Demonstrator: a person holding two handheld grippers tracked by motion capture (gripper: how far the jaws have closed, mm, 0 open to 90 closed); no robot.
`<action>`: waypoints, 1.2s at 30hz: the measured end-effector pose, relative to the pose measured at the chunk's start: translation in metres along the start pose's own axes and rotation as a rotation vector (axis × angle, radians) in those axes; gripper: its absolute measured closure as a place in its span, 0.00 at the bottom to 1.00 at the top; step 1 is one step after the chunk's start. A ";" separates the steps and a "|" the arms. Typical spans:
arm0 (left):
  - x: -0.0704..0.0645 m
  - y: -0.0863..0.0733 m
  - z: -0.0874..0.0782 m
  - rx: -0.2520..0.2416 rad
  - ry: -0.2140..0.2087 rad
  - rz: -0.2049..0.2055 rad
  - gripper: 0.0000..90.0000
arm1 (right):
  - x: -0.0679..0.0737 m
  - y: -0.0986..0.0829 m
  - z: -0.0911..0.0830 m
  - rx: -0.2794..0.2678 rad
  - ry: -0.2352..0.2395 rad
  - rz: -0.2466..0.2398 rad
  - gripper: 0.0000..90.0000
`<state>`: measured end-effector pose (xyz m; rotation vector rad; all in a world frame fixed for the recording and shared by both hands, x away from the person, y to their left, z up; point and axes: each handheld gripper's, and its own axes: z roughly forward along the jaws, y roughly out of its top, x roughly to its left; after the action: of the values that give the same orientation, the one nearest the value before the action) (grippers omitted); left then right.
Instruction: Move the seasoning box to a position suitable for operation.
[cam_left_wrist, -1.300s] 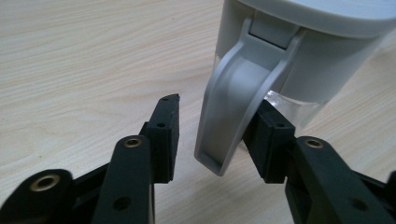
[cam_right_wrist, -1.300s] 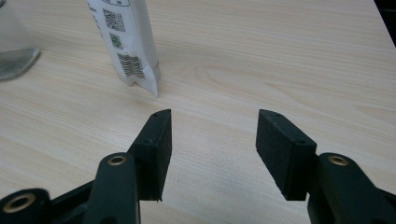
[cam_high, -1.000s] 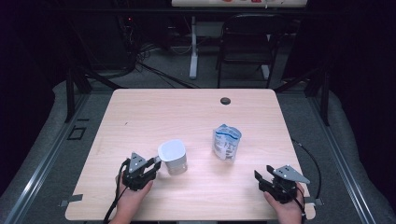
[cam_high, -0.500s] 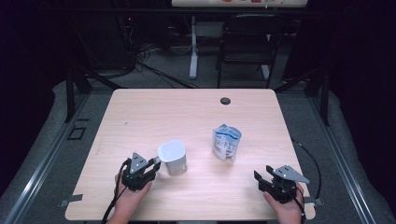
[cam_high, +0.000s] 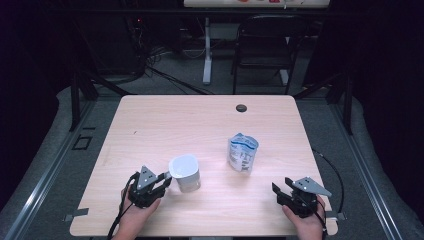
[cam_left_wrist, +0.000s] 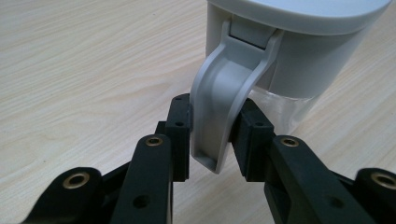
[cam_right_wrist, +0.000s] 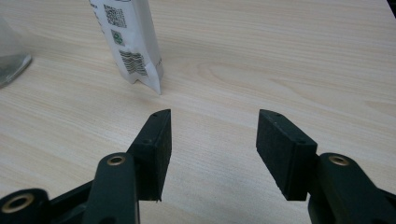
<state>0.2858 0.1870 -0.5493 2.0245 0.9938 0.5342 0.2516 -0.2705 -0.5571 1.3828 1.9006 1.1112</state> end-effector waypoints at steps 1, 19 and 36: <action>0.000 0.000 -0.001 0.002 -0.006 0.004 0.78 | 0.000 0.000 0.000 0.000 0.001 0.000 0.51; -0.006 -0.006 -0.012 0.019 -0.059 0.053 0.78 | 0.000 -0.001 0.000 0.006 0.003 0.004 0.51; -0.016 -0.011 -0.017 0.009 -0.097 0.076 0.78 | 0.002 0.000 -0.001 -0.006 0.003 -0.005 0.51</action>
<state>0.2598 0.1861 -0.5479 2.0819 0.8659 0.4678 0.2506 -0.2692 -0.5562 1.3730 1.9003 1.1167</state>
